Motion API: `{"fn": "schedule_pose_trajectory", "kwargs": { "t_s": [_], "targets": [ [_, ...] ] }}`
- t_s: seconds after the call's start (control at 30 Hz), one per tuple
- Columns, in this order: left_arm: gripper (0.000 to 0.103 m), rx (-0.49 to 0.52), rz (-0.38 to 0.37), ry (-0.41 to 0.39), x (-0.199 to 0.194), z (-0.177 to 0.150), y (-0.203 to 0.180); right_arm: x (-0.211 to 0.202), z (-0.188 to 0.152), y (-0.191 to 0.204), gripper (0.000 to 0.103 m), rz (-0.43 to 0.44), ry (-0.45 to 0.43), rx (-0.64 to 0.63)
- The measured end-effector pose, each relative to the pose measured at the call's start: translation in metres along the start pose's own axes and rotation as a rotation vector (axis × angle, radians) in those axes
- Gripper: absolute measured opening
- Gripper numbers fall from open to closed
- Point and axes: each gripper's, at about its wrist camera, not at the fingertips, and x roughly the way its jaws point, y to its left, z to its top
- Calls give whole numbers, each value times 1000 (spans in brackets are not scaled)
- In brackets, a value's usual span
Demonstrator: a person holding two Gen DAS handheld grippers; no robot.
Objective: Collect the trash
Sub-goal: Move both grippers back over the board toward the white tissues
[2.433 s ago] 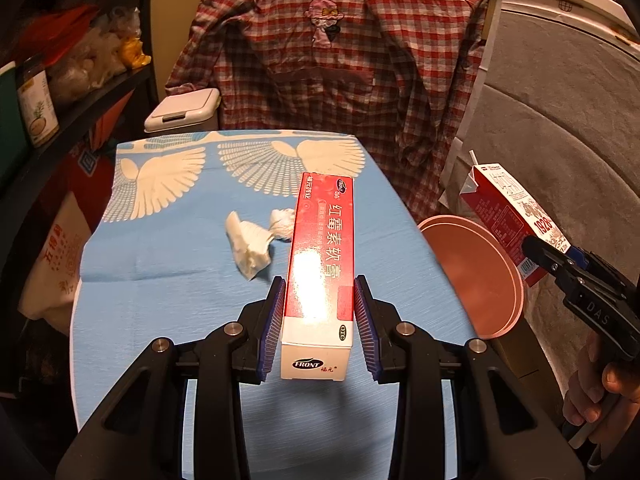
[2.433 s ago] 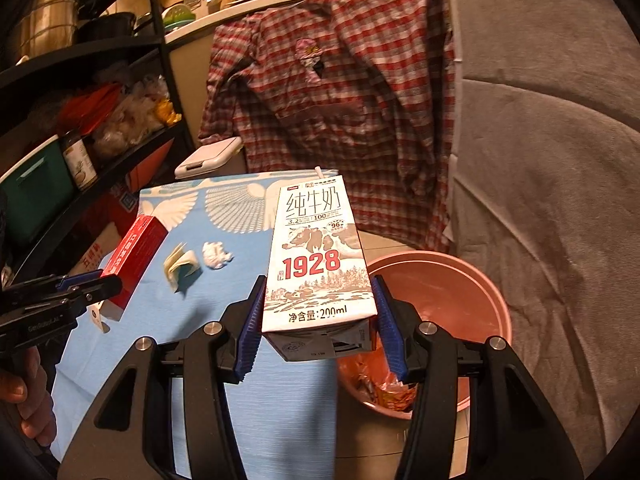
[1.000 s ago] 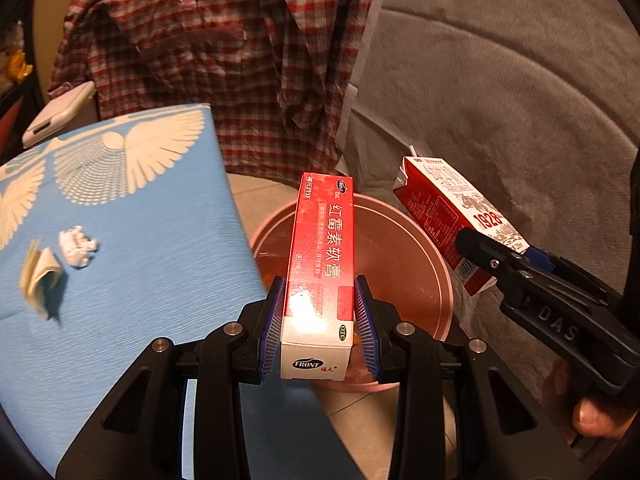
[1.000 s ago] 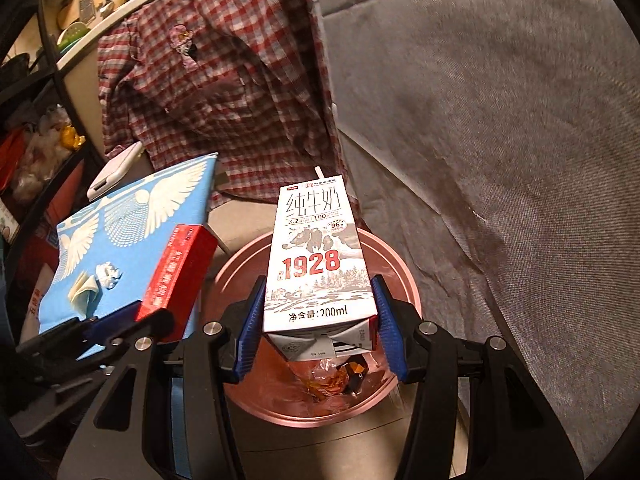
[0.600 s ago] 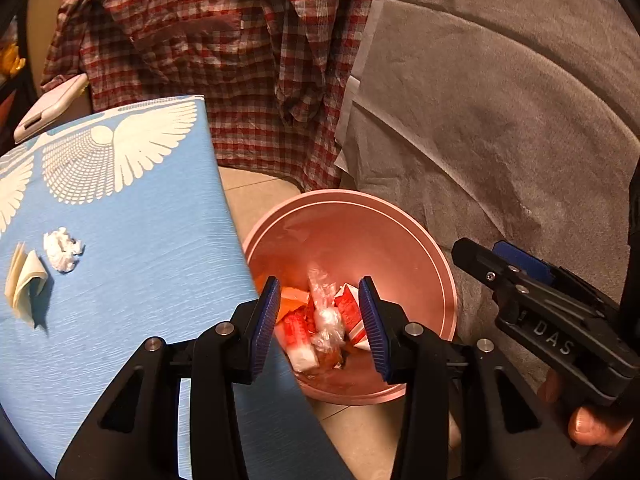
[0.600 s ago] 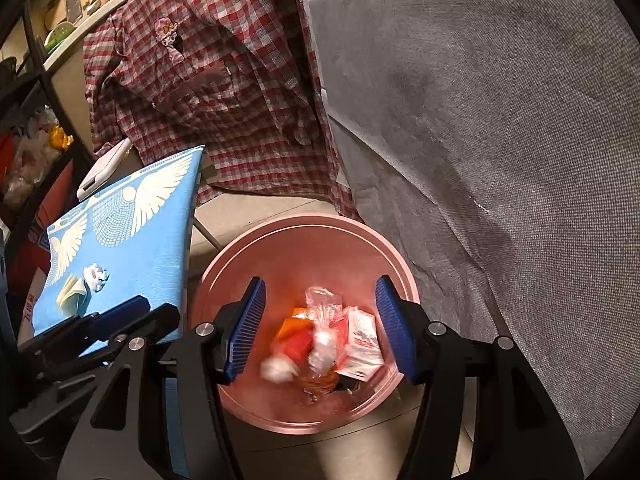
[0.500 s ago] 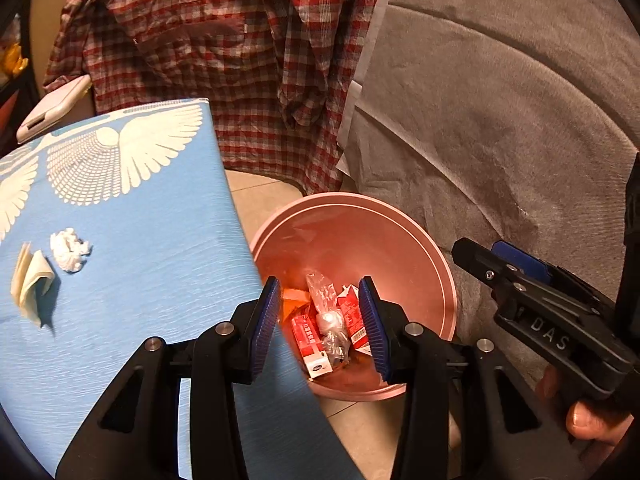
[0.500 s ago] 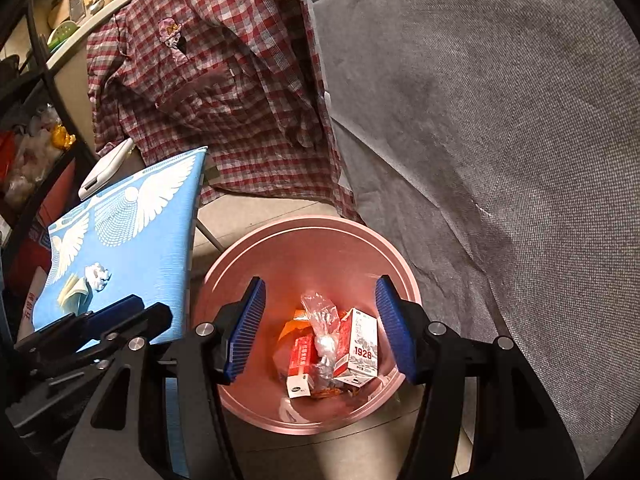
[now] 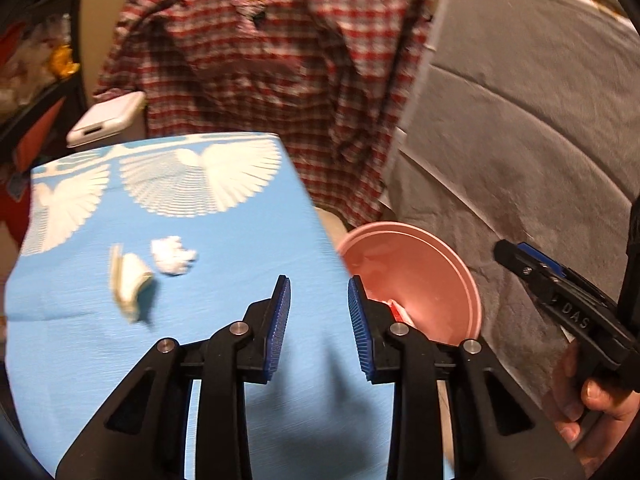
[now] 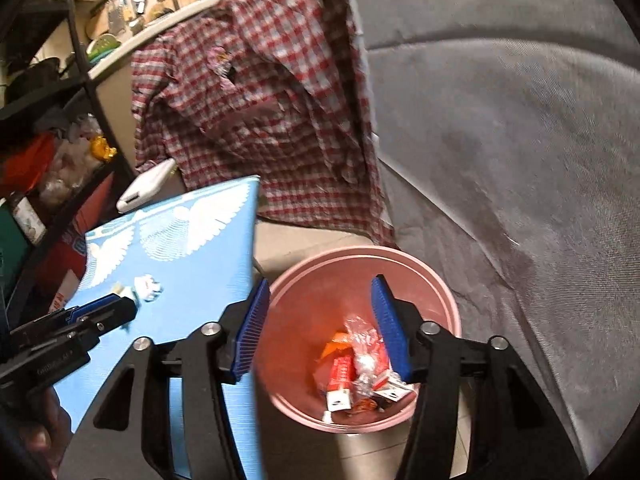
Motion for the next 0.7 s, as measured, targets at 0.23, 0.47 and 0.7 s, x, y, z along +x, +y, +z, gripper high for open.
{"fn": "schedule_pose_trajectory", "kwargs": {
  "t_s": [0.23, 0.47, 0.7],
  "targets": [
    [26, -60, 86, -50, -32, -2, 53, -9, -4, 37, 25, 57, -47, -38],
    [26, -110, 132, -78, -52, -7, 93, -10, -8, 70, 24, 90, -62, -81],
    [26, -147, 141, -85, -56, -9, 118, -3, -14, 100, 15, 117, -55, -132]
  ]
}}
